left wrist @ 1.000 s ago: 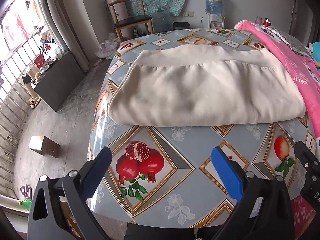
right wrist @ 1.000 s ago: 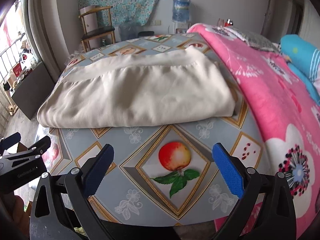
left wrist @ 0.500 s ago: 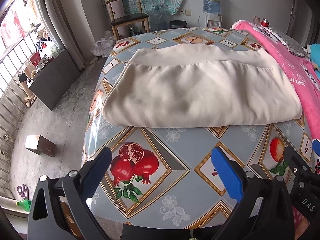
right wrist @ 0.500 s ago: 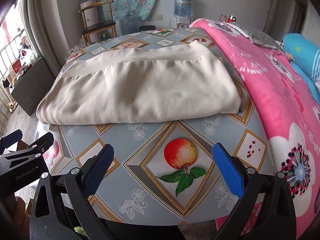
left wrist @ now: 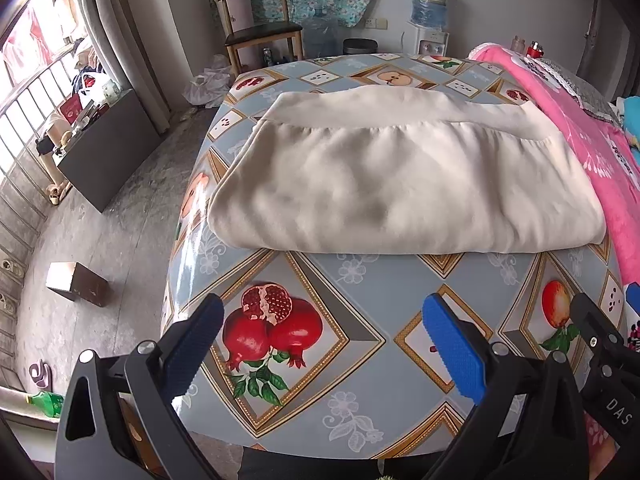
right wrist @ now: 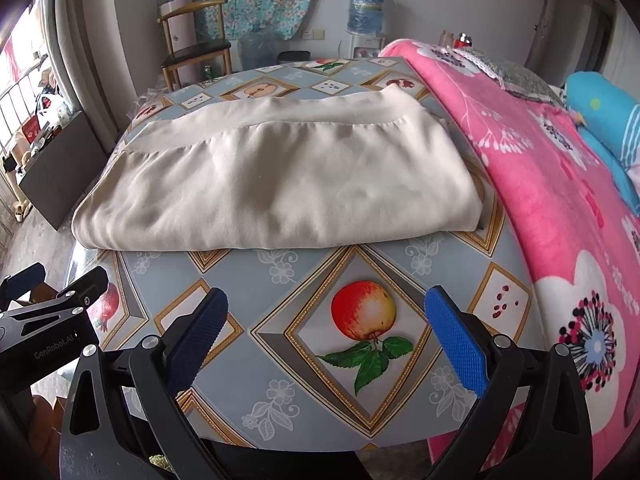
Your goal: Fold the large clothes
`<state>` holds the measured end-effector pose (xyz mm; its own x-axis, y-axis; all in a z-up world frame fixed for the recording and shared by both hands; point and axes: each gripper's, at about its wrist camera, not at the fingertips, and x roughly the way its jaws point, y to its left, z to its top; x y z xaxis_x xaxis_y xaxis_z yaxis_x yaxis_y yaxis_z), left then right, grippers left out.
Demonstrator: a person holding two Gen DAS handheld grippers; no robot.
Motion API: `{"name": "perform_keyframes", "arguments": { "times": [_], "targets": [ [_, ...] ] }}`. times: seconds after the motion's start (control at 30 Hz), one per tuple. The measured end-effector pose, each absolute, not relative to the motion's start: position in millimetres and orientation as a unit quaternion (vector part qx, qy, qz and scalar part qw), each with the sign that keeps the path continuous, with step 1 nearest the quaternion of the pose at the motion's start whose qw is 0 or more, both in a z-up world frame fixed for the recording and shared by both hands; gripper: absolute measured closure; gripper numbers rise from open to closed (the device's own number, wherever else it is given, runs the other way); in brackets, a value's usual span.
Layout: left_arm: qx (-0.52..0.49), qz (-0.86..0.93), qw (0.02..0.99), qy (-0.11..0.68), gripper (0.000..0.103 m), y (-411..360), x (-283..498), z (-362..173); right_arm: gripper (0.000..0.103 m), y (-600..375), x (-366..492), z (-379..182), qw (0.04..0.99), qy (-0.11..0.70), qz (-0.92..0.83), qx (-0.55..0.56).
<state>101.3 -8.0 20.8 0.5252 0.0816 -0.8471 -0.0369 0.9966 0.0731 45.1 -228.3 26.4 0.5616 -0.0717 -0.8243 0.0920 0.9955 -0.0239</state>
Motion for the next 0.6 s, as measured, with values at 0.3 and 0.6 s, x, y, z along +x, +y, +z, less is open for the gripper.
{"name": "perform_keyframes", "arguments": {
  "times": [0.3,0.6],
  "targets": [
    [0.021,0.032,0.874,0.485,0.005,-6.8,100.4,22.0,0.007,-228.5,47.1,27.4,0.884,0.465,-0.046,0.007],
    [0.020,0.033,0.875,0.483,0.005,-5.6,100.3,24.4,0.007,-227.9,46.3,29.6,0.885,0.463,-0.048,0.006]
  ]
}}
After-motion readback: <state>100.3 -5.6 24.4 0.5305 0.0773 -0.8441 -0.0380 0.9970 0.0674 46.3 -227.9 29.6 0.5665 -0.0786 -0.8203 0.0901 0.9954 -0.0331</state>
